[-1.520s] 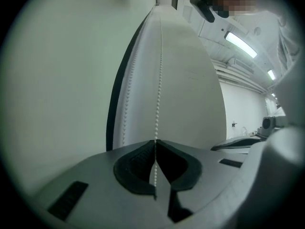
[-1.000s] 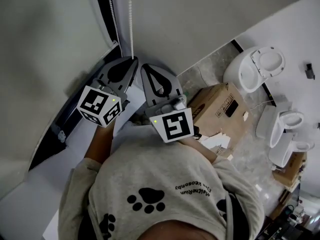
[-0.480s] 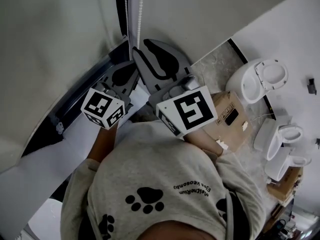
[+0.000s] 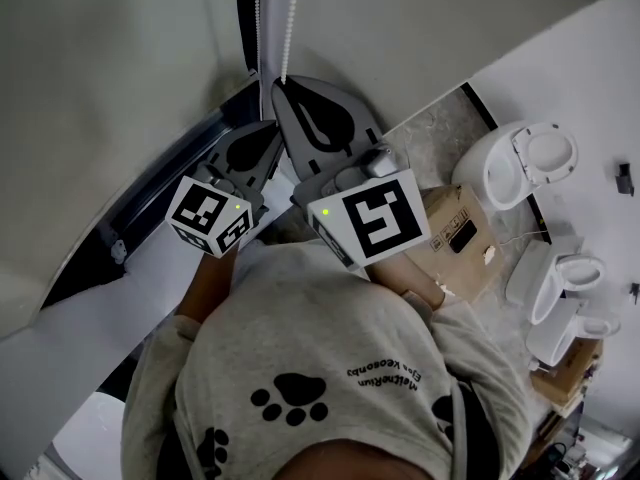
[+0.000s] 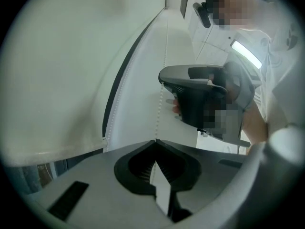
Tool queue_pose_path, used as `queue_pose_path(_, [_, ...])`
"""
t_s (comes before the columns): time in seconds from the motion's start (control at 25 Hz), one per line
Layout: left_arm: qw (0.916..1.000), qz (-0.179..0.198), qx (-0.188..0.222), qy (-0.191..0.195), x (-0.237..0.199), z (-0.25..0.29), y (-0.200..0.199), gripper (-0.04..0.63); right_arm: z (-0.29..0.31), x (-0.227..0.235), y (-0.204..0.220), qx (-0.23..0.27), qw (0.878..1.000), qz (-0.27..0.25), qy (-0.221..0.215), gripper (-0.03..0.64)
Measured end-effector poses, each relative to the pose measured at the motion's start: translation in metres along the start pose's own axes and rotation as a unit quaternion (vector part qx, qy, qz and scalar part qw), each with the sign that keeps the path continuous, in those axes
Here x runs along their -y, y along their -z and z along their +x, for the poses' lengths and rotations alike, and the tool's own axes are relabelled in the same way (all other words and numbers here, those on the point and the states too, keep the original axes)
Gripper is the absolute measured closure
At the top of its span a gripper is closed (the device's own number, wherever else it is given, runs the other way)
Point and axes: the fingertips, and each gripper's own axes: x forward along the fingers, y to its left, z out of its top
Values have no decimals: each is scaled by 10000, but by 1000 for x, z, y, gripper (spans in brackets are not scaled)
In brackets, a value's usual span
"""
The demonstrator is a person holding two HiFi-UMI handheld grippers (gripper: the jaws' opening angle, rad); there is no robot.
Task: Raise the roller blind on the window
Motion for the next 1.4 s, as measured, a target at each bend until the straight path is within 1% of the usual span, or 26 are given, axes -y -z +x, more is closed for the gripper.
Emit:
queue_pose_path(0.12, [9999, -18, 87, -58, -3, 1, 3, 586, -1, -1, 3, 87, 9999, 87, 10, 603])
queue_pose_path(0.24, [9997, -145, 193, -47, -4, 1, 7, 586, -2, 0, 9, 127, 9998, -21, 121, 603])
queue_pose_path(0.32, [9998, -140, 168, -39, -3, 3, 13, 586, -2, 1, 15, 91, 9998, -59, 154, 603])
queue_pose_path(0.44, [9999, -127, -2, -65, -4, 5, 30, 586, -1, 2, 33, -91, 9998, -49, 167, 604])
queue_pose_path(0.84, [9981, 33, -519, -340, -15, -7, 111, 586, -3, -6, 114, -815, 9965, 162, 98, 604])
queue_pose_path(1.08, [9966, -47, -702, -423, -15, -12, 141, 584, -6, -9, 147, -1147, 9929, 316, 42, 604])
queue_pose_path(1.24, [9961, -53, -768, -432, -15, -15, 143, 584, -6, -11, 148, -1088, 9934, 350, 31, 606])
queue_pose_path(1.32, [9961, -22, -805, -369, -12, -16, 139, 570, -6, -12, 148, -1096, 9934, 342, 15, 606])
queue_pose_path(1.36, [9963, -24, -797, -320, -10, -17, 134, 518, -6, -12, 149, -1090, 9935, 342, 1, 606])
queue_pose_path(1.4, [9966, -31, -780, -269, -8, -18, 129, 483, -6, -12, 149, -1082, 9935, 345, -13, 606])
